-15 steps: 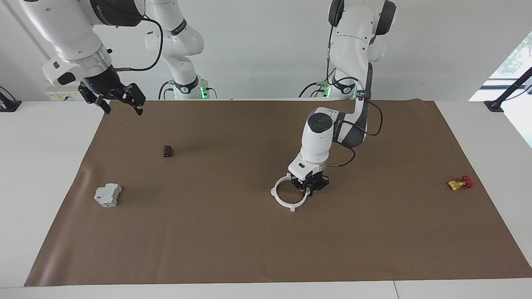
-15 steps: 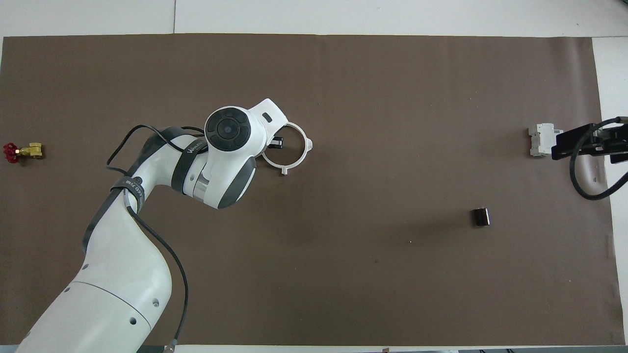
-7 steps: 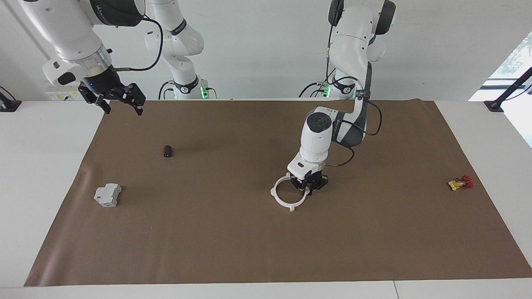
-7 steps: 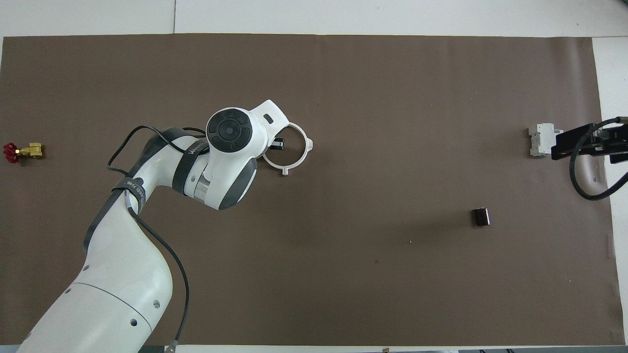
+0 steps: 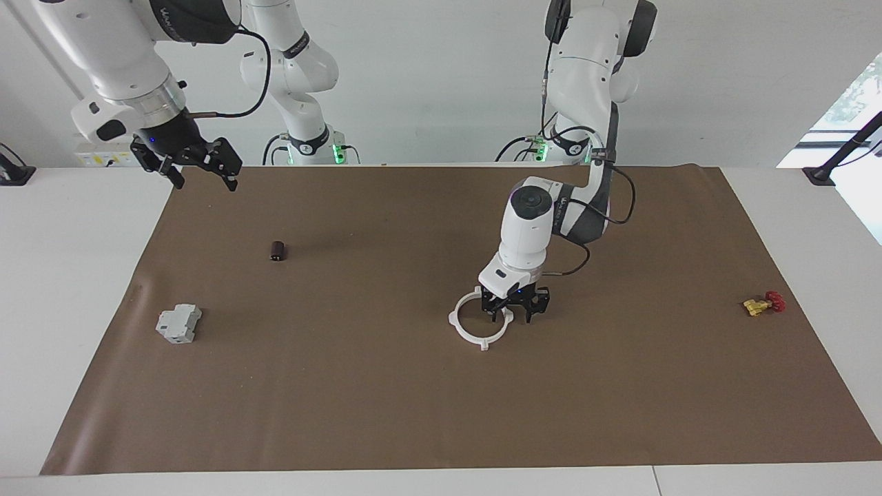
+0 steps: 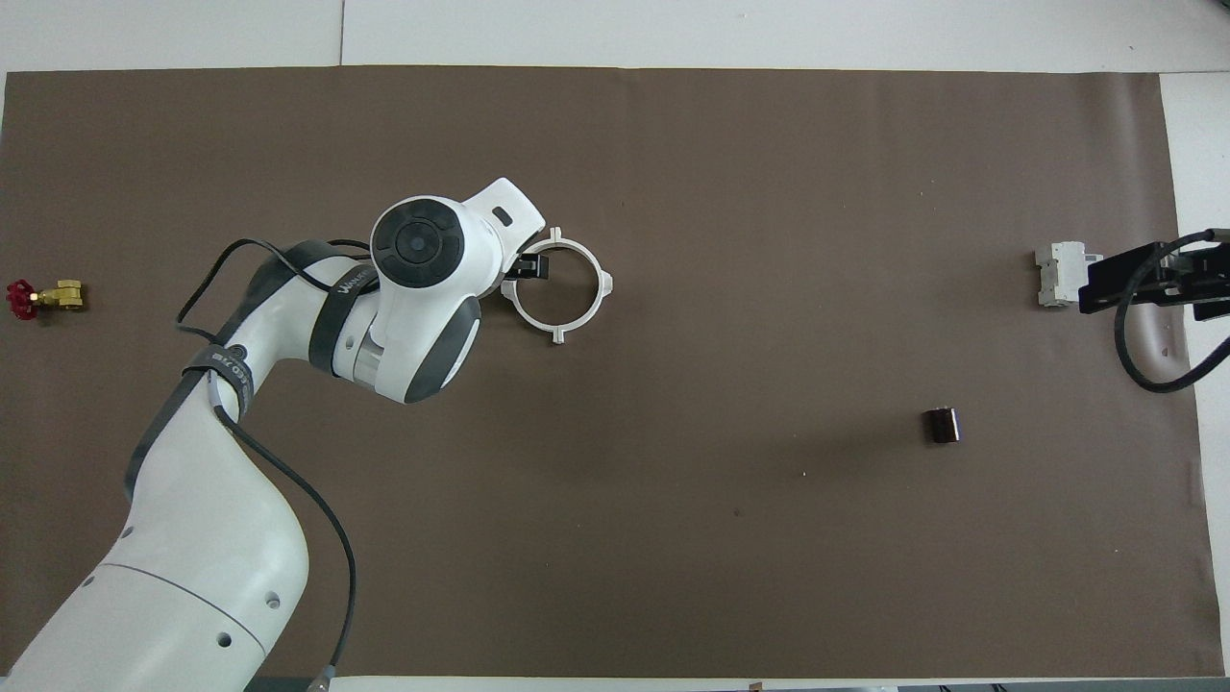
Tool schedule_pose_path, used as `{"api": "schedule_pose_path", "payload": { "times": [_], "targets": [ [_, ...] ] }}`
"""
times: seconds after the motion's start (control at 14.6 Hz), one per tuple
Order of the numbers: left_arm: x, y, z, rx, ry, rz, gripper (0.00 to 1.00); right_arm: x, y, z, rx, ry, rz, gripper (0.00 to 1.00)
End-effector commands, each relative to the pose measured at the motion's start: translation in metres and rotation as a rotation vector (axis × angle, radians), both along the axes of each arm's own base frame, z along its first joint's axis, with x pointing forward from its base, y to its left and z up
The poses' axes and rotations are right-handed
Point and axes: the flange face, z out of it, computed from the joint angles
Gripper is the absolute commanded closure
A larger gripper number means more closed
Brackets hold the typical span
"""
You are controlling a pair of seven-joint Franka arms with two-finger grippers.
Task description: Assemble drain pipe with both arms
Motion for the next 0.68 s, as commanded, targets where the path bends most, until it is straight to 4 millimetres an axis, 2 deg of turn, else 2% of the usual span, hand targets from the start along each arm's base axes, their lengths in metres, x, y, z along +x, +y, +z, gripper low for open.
{"api": "schedule_pose_path", "payload": {
  "times": [0.0, 0.34, 0.61],
  "targets": [
    [0.006, 0.057, 0.043, 0.006, -0.003, 0.068, 0.0, -0.001, -0.002, 0.003, 0.014, -0.002, 0.023, 0.0],
    [0.02, 0.152, 0.094, 0.022, 0.014, 0.136, 0.0, -0.001, 0.001, 0.003, 0.005, -0.003, 0.031, 0.0],
    [0.014, 0.222, 0.133, 0.051, 0.057, 0.073, 0.0, 0.001, 0.001, 0.004, -0.01, -0.019, 0.035, 0.0]
  ]
}}
